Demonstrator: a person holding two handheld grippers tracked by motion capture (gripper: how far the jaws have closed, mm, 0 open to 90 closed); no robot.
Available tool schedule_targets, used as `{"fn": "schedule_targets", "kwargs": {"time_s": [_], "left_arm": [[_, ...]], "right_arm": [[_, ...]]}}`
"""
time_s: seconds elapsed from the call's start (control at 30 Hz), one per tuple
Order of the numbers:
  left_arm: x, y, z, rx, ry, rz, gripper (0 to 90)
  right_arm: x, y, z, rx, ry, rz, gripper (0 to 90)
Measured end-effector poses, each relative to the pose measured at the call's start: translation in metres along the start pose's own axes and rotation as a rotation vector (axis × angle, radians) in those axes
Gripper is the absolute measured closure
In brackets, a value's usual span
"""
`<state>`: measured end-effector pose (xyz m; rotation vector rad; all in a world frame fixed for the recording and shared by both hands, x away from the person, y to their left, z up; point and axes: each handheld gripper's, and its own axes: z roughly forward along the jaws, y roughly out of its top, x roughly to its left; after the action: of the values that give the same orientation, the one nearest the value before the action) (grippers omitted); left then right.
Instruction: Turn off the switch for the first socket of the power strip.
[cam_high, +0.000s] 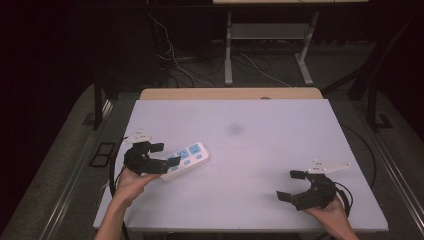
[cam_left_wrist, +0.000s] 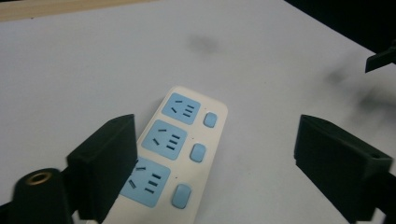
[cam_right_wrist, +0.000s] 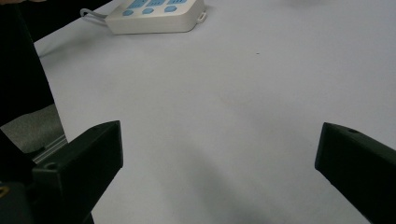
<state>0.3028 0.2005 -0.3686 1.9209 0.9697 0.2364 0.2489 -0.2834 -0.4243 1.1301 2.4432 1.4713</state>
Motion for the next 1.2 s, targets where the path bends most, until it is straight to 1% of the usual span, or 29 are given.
{"fn": "schedule_targets", "kwargs": {"time_s": [0.07, 0.13, 0.2, 0.27, 0.37, 0.6, 0.7, 0.87, 1.0, 1.2], "left_arm": [[-0.001, -0.001, 0.0, 0.003, -0.008, 0.0, 0.3], [-0.004, -0.003, 0.001, 0.004, -0.011, 0.005, 0.0], [-0.007, -0.006, 0.001, -0.006, -0.011, 0.011, 0.0], [-0.009, -0.009, 0.002, -0.019, -0.014, 0.006, 0.0], [-0.013, -0.013, 0.003, -0.031, -0.023, 0.011, 0.0], [-0.022, -0.023, 0.009, -0.052, -0.035, 0.037, 0.0], [-0.025, -0.03, 0.013, -0.067, -0.038, 0.033, 0.0], [-0.026, -0.036, 0.015, -0.067, -0.047, 0.04, 0.0], [-0.027, -0.041, 0.017, -0.071, -0.059, 0.032, 0.0], [-0.026, -0.048, 0.022, -0.044, -0.063, 0.036, 0.0]], "right_arm": [[0.0, 0.0, 0.0, 0.0, 0.0, 0.001, 0.7], [0.0, 0.0, 0.0, 0.0, 0.0, 0.0, 0.7], [0.0, 0.0, 0.0, 0.0, 0.0, 0.0, 0.7], [0.001, 0.0, 0.0, 0.0, 0.0, 0.002, 0.7], [0.0, 0.0, 0.0, 0.001, 0.001, 0.002, 0.7], [0.001, 0.0, 0.0, 0.001, 0.003, 0.003, 0.7], [0.001, -0.001, -0.001, -0.001, 0.004, 0.005, 0.7], [0.001, -0.001, -0.001, 0.0, 0.005, 0.007, 0.7], [0.001, -0.002, -0.001, 0.001, 0.006, 0.008, 0.7], [0.002, -0.003, -0.002, 0.002, 0.005, 0.014, 0.7]]}}
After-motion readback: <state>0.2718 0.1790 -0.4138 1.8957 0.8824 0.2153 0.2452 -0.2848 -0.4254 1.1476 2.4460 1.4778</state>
